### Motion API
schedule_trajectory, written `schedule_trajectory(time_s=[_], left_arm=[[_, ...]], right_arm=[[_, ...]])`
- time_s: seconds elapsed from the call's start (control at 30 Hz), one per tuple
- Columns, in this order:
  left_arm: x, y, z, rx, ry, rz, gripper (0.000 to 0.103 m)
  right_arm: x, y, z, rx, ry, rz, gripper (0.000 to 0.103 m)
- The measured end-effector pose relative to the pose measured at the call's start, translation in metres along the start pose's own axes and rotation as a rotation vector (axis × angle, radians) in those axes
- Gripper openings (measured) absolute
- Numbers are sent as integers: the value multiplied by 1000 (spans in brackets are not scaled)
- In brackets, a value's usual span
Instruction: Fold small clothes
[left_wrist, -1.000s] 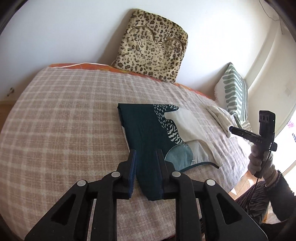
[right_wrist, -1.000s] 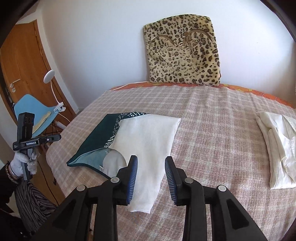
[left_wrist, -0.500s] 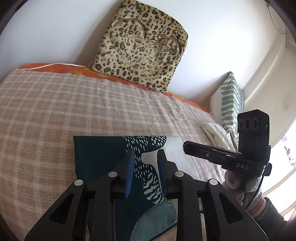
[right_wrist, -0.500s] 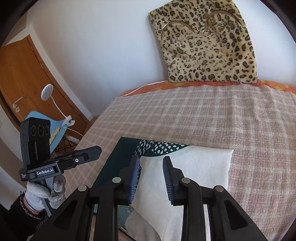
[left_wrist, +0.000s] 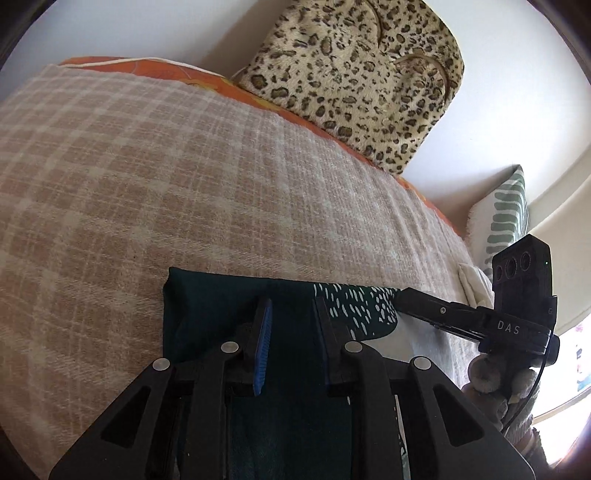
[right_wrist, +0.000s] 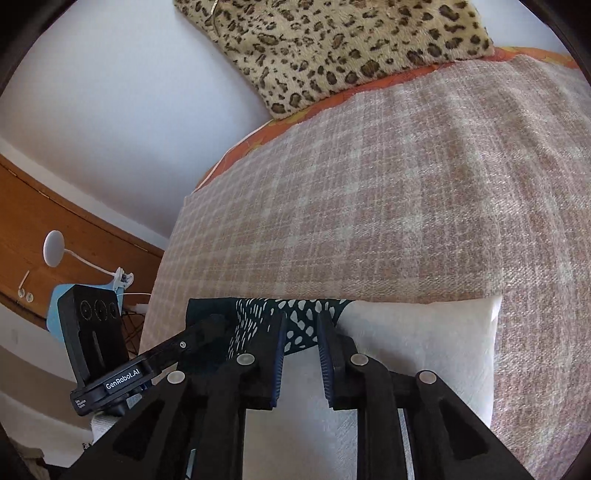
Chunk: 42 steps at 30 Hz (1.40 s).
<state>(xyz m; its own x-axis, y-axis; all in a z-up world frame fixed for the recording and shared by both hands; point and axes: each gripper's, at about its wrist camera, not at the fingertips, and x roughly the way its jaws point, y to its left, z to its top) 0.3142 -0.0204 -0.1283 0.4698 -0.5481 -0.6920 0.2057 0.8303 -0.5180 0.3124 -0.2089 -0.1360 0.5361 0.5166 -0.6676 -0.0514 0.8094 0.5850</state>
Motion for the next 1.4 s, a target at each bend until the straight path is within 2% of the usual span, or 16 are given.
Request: schedule_trajectory(time_s=[0.07, 0.2, 0.33, 0.4, 0.47, 0.57, 0.63, 0.7, 0.9, 1.03, 1.13, 1.2, 1.27, 1.33, 1.4], left_arm=[[-2, 6, 1, -27, 3, -23, 20], [-10, 9, 4, 17, -32, 60, 20], [-21, 26, 9, -33, -62, 98, 20], [-29, 33, 12, -47, -81, 128, 20], [-36, 36, 15, -49, -98, 146, 22], [-48, 36, 17, -57, -113, 144, 28], [-56, 34, 16, -61, -121, 140, 38], [-62, 31, 14, -57, -124, 139, 42], [-77, 24, -4, -41, -102, 126, 43], [-87, 19, -18, -37, -87, 115, 43], [-96, 18, -29, -38, -83, 109, 47], [-102, 20, -38, -48, -73, 101, 47], [-105, 23, -48, -64, -59, 98, 48], [-108, 29, -59, -98, -40, 77, 48], [-111, 35, -72, -139, -22, 47, 48]], right_arm=[[-8, -13, 2, 27, -11, -20, 21], [-26, -43, 4, 96, -43, -39, 20], [-47, -57, 4, 93, -83, -101, 21], [-56, -61, 3, 90, -95, -137, 29], [-65, -64, 1, 73, -112, -181, 31], [-73, -72, -3, 66, -119, -179, 31], [-76, -74, -7, 54, -119, -175, 33], [-78, -74, -10, 37, -124, -180, 34], [-91, -63, -21, -55, -168, -229, 39], [-106, -58, -30, -75, -256, -252, 55], [-113, -58, -34, -75, -292, -255, 60], [-116, -57, -37, -77, -303, -247, 66], [-119, -55, -40, -91, -311, -238, 79], [-119, -52, -42, -114, -301, -241, 84], [-120, -50, -43, -124, -290, -223, 84]])
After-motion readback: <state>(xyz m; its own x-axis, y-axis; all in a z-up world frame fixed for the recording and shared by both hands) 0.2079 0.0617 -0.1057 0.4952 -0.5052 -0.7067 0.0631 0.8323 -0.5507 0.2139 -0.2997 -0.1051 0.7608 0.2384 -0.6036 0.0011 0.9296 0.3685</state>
